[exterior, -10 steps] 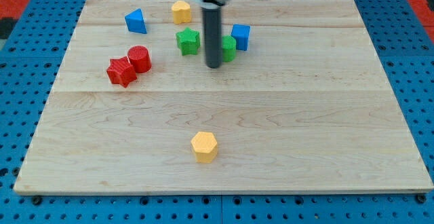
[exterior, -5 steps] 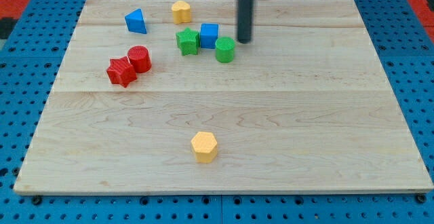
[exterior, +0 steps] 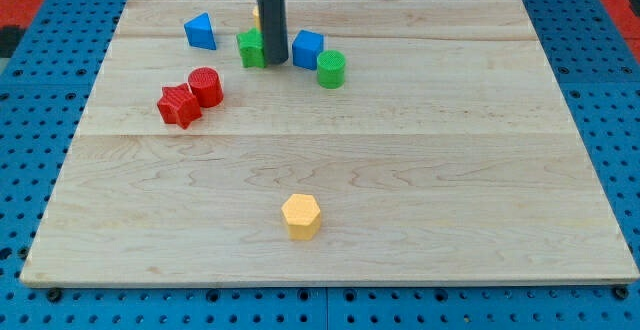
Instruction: Separate the cube from the green circle
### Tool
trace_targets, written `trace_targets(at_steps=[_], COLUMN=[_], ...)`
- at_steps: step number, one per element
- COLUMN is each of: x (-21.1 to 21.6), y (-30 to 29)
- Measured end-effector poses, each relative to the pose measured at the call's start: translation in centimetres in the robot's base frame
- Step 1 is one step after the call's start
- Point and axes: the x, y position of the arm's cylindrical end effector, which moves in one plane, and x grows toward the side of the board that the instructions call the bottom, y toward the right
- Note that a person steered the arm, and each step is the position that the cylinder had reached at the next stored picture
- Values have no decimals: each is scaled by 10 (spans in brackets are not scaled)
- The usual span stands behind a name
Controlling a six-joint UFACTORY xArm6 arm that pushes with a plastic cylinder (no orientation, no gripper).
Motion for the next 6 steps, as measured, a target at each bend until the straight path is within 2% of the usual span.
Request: trace_targets(at_steps=[1,2,3,5,6], x=[57,60,19,-27,-90], y=[74,109,56,45,48])
